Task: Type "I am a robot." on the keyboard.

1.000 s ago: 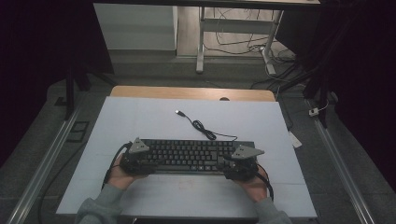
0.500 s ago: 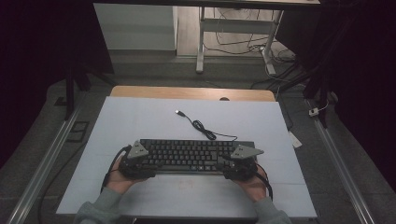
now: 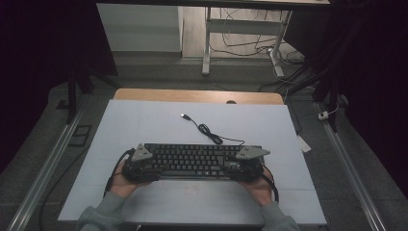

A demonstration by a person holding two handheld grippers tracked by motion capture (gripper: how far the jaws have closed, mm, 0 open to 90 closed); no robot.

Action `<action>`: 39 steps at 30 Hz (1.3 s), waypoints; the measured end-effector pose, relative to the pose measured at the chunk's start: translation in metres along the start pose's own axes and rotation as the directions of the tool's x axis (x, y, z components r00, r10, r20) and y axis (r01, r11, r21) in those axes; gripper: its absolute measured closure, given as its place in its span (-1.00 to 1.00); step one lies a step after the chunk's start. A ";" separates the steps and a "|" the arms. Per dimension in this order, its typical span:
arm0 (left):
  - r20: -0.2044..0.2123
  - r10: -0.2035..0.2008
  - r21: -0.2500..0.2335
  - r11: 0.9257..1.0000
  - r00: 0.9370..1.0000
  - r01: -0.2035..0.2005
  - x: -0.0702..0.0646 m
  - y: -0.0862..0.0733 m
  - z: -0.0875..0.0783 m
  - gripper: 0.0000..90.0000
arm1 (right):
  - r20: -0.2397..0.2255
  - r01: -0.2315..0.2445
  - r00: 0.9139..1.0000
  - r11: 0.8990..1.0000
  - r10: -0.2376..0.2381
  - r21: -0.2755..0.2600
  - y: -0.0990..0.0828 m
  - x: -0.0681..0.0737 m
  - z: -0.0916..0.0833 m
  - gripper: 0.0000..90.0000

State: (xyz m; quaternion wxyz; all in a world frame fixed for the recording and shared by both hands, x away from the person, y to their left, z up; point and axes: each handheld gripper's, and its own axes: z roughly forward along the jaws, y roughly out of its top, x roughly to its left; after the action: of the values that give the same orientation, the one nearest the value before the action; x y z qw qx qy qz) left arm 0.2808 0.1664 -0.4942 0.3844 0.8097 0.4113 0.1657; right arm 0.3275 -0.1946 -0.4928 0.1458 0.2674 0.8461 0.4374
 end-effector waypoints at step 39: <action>-0.019 0.012 0.029 1.000 1.000 -0.011 0.001 -0.003 0.006 -0.24 | -0.063 0.014 0.998 0.990 -0.005 0.143 0.054 0.019 0.088 0.99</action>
State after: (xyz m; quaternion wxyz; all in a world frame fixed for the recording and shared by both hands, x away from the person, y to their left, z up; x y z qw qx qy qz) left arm 0.2827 0.1653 -0.5007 0.3676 0.8160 0.4126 0.1696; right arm 0.3718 -0.1000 -0.4993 0.1020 0.2595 0.8806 0.3831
